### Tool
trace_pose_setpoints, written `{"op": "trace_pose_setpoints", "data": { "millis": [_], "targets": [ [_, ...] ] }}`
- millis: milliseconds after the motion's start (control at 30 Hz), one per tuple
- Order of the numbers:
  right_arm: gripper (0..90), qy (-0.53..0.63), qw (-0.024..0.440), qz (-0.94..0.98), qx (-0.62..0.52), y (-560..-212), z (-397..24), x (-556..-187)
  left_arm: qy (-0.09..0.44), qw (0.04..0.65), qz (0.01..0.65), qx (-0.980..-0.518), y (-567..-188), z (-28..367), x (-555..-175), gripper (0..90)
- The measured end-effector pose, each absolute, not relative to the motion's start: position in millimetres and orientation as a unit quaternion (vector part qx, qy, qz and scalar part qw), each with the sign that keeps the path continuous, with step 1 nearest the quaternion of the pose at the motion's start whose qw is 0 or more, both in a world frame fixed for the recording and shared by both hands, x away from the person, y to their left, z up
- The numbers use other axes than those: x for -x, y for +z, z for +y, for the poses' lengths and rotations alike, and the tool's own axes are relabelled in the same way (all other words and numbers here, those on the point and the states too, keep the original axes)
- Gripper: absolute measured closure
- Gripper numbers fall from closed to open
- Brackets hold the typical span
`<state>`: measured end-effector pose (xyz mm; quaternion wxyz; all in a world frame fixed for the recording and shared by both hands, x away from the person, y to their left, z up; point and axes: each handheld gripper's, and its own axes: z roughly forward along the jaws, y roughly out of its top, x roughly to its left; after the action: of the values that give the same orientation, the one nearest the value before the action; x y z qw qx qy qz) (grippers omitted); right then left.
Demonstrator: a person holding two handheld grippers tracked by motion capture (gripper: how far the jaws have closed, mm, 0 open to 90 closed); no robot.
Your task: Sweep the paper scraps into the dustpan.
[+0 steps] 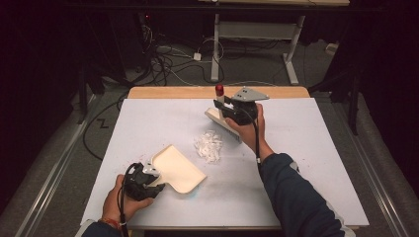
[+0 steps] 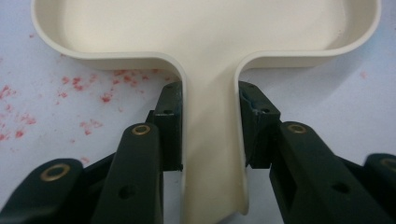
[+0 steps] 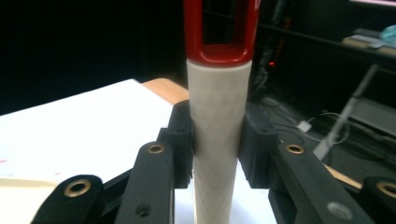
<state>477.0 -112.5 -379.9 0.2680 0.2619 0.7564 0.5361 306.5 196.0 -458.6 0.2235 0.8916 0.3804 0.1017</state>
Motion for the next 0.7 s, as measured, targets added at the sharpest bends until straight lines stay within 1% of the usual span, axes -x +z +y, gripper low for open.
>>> {"op": "trace_pose_setpoints", "data": {
  "millis": [267,333,700],
  "targets": [
    [68.5,0.543,0.252,0.765,-0.238,-383.9,-105.4,-465.7,0.101,0.223,0.379,-0.892,-458.9,194.1,-307.2,63.7],
    [68.3,0.55,0.242,0.763,-0.239,-385.4,-105.2,-461.4,0.102,0.224,0.378,-0.893,-458.9,193.7,-308.0,63.7],
    [68.4,0.558,0.236,0.761,-0.232,-385.4,-108.1,-449.2,0.101,0.223,0.374,-0.895,-459.4,187.3,-311.4,63.6]
  ]
}}
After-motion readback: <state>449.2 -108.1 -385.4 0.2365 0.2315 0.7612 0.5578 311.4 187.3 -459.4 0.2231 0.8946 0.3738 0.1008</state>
